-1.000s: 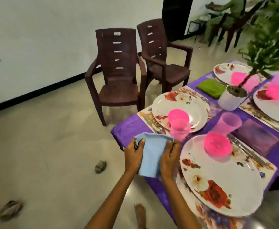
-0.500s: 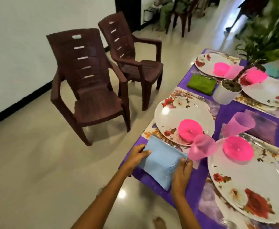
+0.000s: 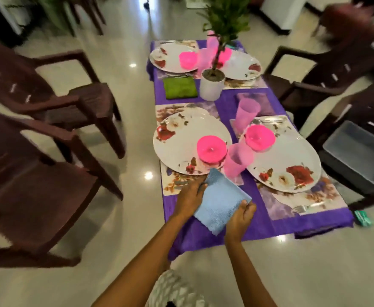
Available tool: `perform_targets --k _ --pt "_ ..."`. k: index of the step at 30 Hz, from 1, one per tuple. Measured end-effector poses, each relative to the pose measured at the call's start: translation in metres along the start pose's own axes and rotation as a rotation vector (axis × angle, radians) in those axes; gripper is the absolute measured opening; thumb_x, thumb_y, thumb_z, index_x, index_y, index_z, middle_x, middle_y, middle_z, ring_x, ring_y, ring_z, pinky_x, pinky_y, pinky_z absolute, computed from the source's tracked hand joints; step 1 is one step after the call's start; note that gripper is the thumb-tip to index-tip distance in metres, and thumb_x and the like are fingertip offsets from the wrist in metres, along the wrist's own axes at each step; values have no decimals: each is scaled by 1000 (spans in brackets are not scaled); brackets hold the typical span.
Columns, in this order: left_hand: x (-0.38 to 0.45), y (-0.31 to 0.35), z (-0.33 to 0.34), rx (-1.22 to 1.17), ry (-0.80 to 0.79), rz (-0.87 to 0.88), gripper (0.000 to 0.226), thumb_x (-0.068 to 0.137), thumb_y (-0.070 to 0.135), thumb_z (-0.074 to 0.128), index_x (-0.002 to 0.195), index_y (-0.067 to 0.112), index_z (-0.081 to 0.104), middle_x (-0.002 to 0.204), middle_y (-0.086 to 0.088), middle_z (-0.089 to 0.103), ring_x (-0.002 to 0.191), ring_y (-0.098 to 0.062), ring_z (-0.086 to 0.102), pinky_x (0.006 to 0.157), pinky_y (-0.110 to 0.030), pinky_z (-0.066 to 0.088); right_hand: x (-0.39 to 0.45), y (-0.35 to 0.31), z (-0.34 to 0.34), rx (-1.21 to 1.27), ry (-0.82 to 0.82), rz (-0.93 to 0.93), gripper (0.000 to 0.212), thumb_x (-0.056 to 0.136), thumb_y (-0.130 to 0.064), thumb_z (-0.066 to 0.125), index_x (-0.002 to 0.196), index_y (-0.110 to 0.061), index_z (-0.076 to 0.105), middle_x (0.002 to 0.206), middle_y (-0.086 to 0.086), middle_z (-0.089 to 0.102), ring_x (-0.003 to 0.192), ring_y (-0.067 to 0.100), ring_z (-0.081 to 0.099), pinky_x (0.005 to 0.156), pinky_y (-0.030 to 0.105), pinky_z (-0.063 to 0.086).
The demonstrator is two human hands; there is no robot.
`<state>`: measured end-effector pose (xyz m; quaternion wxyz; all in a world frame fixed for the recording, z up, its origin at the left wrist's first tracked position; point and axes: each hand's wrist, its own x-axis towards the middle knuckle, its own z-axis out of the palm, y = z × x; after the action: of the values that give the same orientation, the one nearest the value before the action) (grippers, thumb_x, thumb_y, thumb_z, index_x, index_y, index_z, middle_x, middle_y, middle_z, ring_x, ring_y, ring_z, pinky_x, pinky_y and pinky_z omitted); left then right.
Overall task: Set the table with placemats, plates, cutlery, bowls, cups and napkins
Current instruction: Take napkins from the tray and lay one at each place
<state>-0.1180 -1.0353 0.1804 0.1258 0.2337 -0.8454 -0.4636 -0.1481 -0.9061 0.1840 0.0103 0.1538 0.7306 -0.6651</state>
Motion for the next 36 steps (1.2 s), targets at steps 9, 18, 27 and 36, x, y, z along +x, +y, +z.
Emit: perform_targets --k 9,18,27,36 --pt "45 -39 -4 -88 -521 123 56 78 29 60 128 5 49 118 -3 60 102 -19 59 89 -25 44 -30 55 -2 -5 382 238 14 102 -21 39 97 -12 47 81 -4 50 87 19 47 81 34 37" --pt "58 -54 -15 117 -844 275 31 81 16 47 107 8 62 108 -7 63 99 -19 58 87 -30 43 -73 62 26 44 526 350 35 91 -9 55 124 -13 42 108 8 60 92 23 56 84 36 46" --pt "77 -61 -37 342 -1007 634 46 88 5 58 132 5 49 132 -16 43 120 -28 46 99 -27 32 -84 41 49 -181 567 320 62 82 -2 63 136 -9 34 108 11 60 90 23 57 83 35 48" --pt "87 -51 -38 468 -1112 799 54 90 10 57 141 8 37 143 -13 34 122 -27 46 100 -30 36 -75 47 51 -311 643 383 58 77 -5 70 128 -10 42 120 17 55 100 29 59 87 38 50"
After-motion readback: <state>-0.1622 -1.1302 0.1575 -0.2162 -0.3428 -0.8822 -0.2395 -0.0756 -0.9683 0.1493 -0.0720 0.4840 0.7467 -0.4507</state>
